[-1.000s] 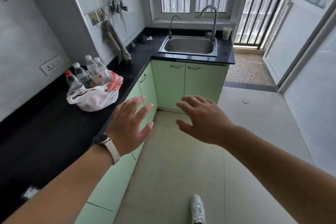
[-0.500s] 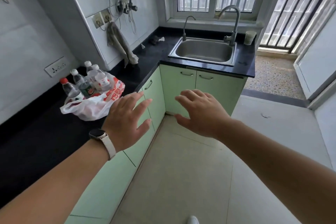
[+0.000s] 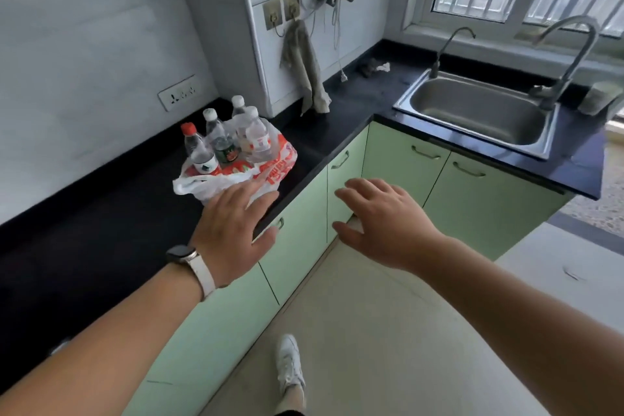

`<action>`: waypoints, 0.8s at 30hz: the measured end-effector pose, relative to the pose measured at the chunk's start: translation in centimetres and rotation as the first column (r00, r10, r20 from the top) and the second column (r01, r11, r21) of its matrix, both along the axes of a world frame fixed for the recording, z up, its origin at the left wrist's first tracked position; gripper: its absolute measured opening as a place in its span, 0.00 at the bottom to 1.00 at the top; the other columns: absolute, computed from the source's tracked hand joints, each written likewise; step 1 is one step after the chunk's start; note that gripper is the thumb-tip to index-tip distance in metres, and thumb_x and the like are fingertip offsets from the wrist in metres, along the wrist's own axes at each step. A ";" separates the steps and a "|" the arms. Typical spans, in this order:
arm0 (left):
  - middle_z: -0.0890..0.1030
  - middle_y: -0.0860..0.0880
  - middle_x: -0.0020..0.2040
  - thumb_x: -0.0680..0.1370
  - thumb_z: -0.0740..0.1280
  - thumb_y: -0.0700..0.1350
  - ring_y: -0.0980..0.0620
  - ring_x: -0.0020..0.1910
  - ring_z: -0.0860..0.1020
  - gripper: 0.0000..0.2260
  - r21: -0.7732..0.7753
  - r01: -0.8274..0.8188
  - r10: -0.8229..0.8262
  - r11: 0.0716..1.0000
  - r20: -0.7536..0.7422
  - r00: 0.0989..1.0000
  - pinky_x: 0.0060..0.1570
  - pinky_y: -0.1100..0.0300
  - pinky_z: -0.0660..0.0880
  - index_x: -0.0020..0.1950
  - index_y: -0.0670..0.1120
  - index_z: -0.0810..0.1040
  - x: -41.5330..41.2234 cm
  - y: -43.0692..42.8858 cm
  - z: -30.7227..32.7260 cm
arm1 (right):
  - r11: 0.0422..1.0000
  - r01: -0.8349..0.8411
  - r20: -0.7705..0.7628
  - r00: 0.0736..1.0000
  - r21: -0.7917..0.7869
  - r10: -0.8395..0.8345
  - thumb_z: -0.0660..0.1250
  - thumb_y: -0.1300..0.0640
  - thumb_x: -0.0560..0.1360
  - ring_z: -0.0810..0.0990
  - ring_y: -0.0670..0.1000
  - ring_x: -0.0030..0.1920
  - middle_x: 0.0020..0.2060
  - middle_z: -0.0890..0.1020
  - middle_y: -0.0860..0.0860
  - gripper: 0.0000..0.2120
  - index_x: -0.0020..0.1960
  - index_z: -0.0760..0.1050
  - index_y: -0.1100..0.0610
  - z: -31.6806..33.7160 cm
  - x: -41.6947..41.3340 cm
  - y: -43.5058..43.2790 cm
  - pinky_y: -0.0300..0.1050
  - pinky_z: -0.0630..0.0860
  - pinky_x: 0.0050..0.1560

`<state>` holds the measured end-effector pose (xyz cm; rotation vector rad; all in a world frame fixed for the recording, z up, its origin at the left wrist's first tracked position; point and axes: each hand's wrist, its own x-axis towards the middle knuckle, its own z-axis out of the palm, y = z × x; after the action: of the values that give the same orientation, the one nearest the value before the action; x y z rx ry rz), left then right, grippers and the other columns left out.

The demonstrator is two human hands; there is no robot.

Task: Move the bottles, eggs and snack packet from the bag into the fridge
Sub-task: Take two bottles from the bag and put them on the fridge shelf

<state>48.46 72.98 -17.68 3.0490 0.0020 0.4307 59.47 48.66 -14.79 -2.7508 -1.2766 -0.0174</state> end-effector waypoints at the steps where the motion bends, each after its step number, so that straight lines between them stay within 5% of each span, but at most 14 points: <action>1: 0.75 0.42 0.66 0.75 0.61 0.56 0.39 0.64 0.73 0.24 -0.011 -0.009 0.009 1.000 -0.002 1.000 0.60 0.40 0.71 0.67 0.45 0.76 0.8 1.4 -0.2 | 1.000 -0.001 0.001 1.000 -0.006 0.001 0.56 0.36 0.79 0.69 0.53 0.69 0.70 0.71 0.48 0.28 0.73 0.65 0.50 -0.1 0.9 1.2 0.51 0.67 0.67; 19: 0.76 0.43 0.65 0.75 0.59 0.57 0.41 0.63 0.76 0.23 -0.182 -0.203 0.203 0.962 -0.018 0.979 0.55 0.43 0.78 0.65 0.45 0.76 9.8 22.7 -2.5 | 0.999 -0.028 -0.007 1.000 -0.014 0.028 0.55 0.35 0.78 0.68 0.51 0.71 0.71 0.70 0.45 0.27 0.73 0.64 0.46 -0.3 12.0 22.7 0.51 0.67 0.70; 24: 0.77 0.48 0.63 0.76 0.68 0.52 0.48 0.62 0.75 0.20 -0.462 -0.304 0.330 0.833 -0.025 0.944 0.60 0.49 0.75 0.66 0.47 0.74 10.9 24.3 -4.7 | 0.989 0.086 -0.181 0.981 0.119 -0.064 0.59 0.38 0.78 0.68 0.51 0.71 0.72 0.68 0.45 0.28 0.75 0.62 0.47 -1.5 14.6 25.4 0.50 0.69 0.67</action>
<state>59.33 97.25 -22.37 2.5594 0.5385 0.4553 74.05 74.08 -16.26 -2.6237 -1.0873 0.1323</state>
